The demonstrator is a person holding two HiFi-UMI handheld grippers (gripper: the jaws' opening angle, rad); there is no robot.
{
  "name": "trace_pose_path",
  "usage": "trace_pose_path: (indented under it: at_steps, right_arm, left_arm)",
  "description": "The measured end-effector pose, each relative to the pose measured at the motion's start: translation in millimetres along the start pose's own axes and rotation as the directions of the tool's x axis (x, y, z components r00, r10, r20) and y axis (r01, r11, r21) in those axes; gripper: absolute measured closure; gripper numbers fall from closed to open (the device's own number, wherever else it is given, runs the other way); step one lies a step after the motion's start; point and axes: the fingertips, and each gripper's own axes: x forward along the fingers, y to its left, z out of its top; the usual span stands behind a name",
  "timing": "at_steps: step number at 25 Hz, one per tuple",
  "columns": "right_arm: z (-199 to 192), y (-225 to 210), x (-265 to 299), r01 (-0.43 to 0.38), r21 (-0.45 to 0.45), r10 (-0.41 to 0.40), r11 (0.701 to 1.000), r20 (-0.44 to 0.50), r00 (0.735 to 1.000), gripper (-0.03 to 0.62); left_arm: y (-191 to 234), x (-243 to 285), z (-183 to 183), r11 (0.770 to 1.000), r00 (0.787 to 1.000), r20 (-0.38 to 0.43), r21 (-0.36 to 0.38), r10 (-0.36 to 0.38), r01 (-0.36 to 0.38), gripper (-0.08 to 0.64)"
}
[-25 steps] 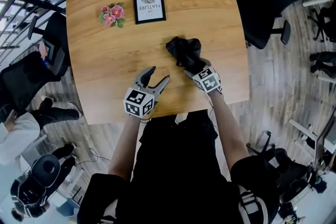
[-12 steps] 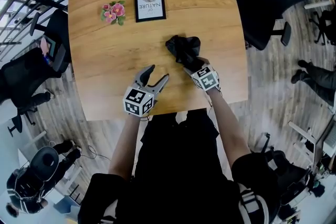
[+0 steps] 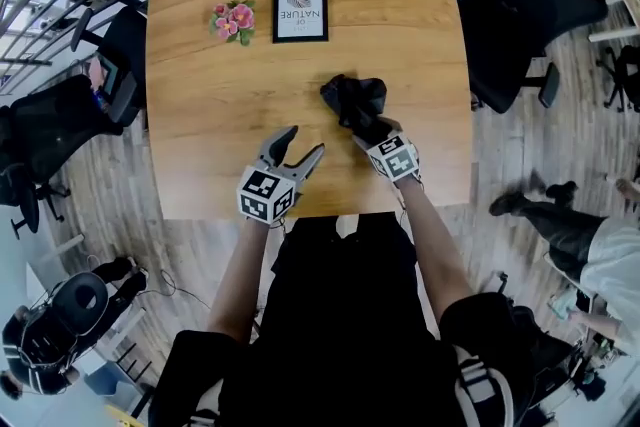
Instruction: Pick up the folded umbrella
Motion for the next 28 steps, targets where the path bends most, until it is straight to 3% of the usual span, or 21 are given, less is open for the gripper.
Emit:
trace_pose_path:
  at_steps: [14,28]
  right_arm:
    - [39.7,2.7,-31.9,-0.042,-0.073,0.049,0.996,0.089,0.995,0.319]
    - [65.8,-18.5,-95.9,-0.056,-0.136,0.082,0.989,0.19,0.978,0.319]
  left_arm:
    - [-18.1,-11.3,18.8,0.997,0.996,0.038,0.015,0.079,-0.08,0.278]
    - [-55.3,-1.4,44.2,0.988,0.98,0.129,0.02,0.152,-0.156,0.278]
